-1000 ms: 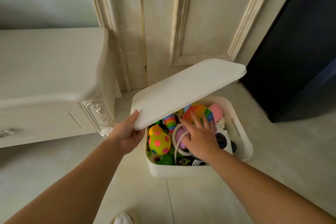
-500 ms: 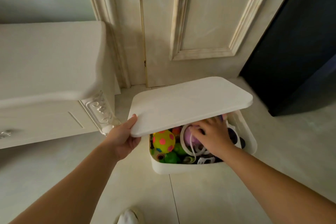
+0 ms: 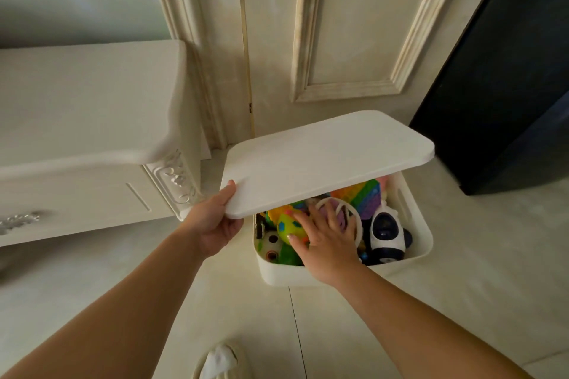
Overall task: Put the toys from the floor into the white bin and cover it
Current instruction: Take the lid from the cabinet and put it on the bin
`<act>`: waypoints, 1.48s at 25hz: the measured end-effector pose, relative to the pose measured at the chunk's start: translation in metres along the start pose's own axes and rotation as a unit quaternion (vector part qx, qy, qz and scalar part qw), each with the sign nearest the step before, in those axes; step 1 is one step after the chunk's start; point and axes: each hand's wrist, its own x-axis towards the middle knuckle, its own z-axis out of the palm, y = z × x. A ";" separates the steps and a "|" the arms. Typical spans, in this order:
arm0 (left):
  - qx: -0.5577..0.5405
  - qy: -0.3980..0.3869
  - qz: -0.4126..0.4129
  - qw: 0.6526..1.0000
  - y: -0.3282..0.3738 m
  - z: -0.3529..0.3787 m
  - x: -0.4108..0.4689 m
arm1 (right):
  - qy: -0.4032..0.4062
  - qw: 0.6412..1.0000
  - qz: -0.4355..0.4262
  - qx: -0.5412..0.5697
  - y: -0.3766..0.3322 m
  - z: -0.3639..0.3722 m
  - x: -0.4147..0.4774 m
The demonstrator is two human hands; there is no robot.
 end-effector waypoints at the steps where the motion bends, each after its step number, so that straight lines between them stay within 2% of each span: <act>1: 0.004 0.001 -0.001 1.000 -0.002 0.001 0.000 | -0.026 1.000 -0.011 0.009 0.002 -0.003 0.002; 2: 0.008 -0.001 0.000 1.000 -0.004 0.003 0.000 | -0.041 0.997 -0.034 0.048 0.002 -0.007 0.003; 3: 0.015 -0.003 0.000 1.000 -0.007 0.004 -0.001 | -0.005 0.989 -0.055 0.137 0.001 -0.015 0.000; 4: 0.027 -0.006 0.000 1.000 -0.009 0.005 -0.001 | 0.072 0.966 -0.052 0.243 0.003 -0.025 -0.006; 6: 0.054 -0.012 0.000 0.998 -0.013 0.005 -0.002 | 0.265 0.889 0.083 0.363 0.025 -0.045 -0.019; 7: 0.069 -0.013 0.001 0.998 -0.016 0.004 -0.003 | 0.325 0.842 0.175 0.394 0.042 -0.056 -0.027; 8: 0.085 -0.015 -0.001 0.996 -0.019 0.004 -0.003 | 0.350 0.785 0.246 0.448 0.065 -0.064 -0.034; 9: 0.101 -0.018 -0.005 0.995 -0.023 0.005 -0.005 | 0.353 0.708 0.285 0.541 0.084 -0.071 -0.037; 11: 0.126 -0.028 -0.016 0.992 -0.033 0.010 -0.008 | 0.311 0.542 0.282 0.728 0.107 -0.079 -0.040; 12: 0.133 -0.035 -0.020 0.990 -0.036 0.014 -0.010 | 0.279 0.494 0.272 0.777 0.116 -0.080 -0.041; 15: 0.150 -0.049 -0.003 0.987 -0.042 0.028 -0.008 | 0.251 0.415 0.246 0.839 0.142 -0.080 -0.039; 16: 0.175 -0.040 0.008 0.984 -0.043 0.030 -0.006 | 0.245 0.412 0.260 0.838 0.149 -0.080 -0.037; 17: 0.216 -0.021 0.017 0.976 -0.044 0.030 -0.004 | 0.238 0.461 0.287 0.806 0.154 -0.080 -0.035; 18: 0.267 0.005 0.022 0.963 -0.046 0.029 -0.002 | 0.238 0.556 0.323 0.728 0.157 -0.079 -0.034; 19: 0.319 0.028 0.020 0.947 -0.047 0.028 0.000 | 0.240 0.671 0.364 0.600 0.160 -0.074 -0.032; 20: 0.362 0.042 0.011 0.931 -0.048 0.028 0.001 | 0.247 0.762 0.377 0.465 0.159 -0.068 -0.033; 21: 0.397 0.049 0.000 0.917 -0.049 0.030 0.001 | 0.244 0.815 0.367 0.377 0.156 -0.062 -0.034; 22: 0.444 0.059 -0.010 0.894 -0.049 0.032 0.001 | 0.229 0.835 0.360 0.347 0.153 -0.059 -0.036; 23: 0.516 0.075 -0.013 0.853 -0.049 0.033 0.000 | 0.213 0.841 0.363 0.339 0.150 -0.057 -0.039; 26: 0.739 0.149 0.053 0.655 -0.050 0.026 0.000 | 0.165 0.867 0.383 0.273 0.151 -0.051 -0.044; 27: 0.770 0.168 0.092 0.609 -0.051 0.022 0.004 | 0.159 0.875 0.379 0.254 0.150 -0.051 -0.044; 28: 0.779 0.173 0.114 0.592 -0.053 0.019 0.008 | 0.159 0.880 0.374 0.244 0.149 -0.051 -0.042; 29: 0.765 0.170 0.113 0.611 -0.053 0.018 0.011 | 0.160 0.883 0.369 0.241 0.149 -0.050 -0.040; 31: 0.660 0.150 0.055 0.735 -0.053 0.023 0.016 | 0.172 0.886 0.360 0.235 0.148 -0.049 -0.037; 32: 0.607 0.147 0.034 0.780 -0.054 0.025 0.020 | 0.180 0.886 0.358 0.233 0.147 -0.048 -0.035; 33: 0.586 0.153 0.032 0.795 -0.056 0.027 0.024 | 0.190 0.885 0.357 0.231 0.146 -0.047 -0.033; 35: 0.606 0.174 0.056 0.774 -0.064 0.025 0.031 | 0.201 0.885 0.355 0.226 0.143 -0.042 -0.026; 37: 0.665 0.179 0.090 0.719 -0.072 0.024 0.033 | 0.204 0.881 0.360 0.228 0.142 -0.037 -0.021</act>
